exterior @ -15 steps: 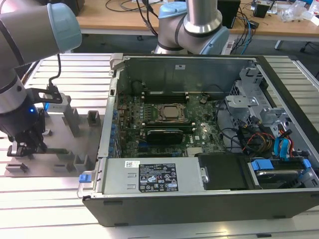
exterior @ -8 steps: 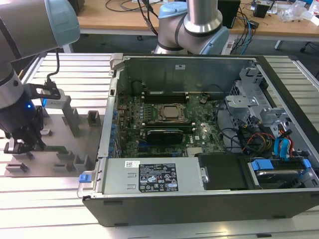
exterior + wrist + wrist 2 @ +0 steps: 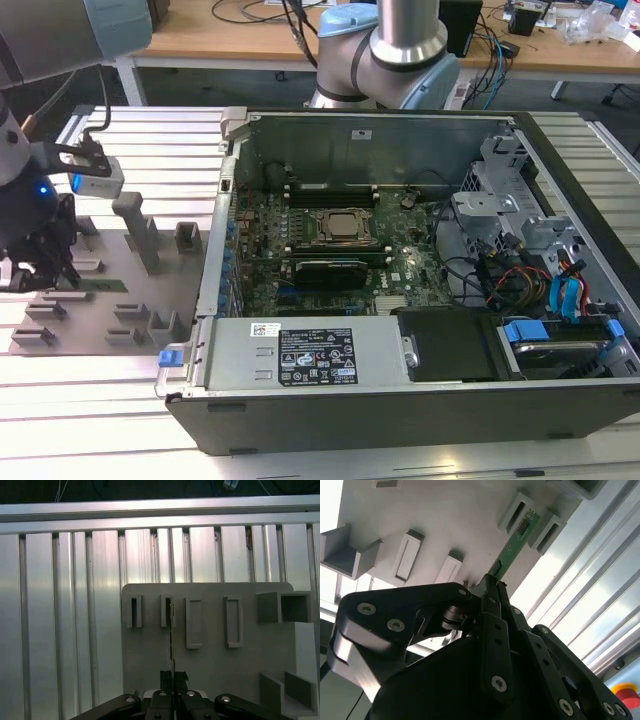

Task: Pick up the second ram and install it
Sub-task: 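Pick up the second ram and move it above second insertion slot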

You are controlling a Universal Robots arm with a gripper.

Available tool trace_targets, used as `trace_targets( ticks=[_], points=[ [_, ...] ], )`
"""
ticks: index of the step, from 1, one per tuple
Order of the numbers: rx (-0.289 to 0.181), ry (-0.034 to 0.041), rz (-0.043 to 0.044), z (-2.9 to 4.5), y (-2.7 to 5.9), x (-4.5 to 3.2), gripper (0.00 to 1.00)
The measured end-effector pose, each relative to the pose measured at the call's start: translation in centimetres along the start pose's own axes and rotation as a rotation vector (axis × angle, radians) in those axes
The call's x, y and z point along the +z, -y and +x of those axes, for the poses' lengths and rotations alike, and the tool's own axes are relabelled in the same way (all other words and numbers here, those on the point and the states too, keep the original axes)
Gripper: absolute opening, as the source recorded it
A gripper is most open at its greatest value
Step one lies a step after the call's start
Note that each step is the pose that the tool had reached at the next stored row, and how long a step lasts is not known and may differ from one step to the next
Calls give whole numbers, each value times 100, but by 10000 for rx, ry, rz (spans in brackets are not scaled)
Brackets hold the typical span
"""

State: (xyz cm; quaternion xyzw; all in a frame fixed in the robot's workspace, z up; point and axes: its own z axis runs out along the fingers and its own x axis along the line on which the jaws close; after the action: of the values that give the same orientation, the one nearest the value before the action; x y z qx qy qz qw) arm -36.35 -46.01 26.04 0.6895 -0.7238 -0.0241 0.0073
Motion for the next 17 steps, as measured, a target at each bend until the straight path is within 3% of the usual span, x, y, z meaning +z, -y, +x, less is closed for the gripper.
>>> trace_targets(
  ticks=[17],
  points=[
    [0,1,1,-13,-25,-569,13]
  ],
)
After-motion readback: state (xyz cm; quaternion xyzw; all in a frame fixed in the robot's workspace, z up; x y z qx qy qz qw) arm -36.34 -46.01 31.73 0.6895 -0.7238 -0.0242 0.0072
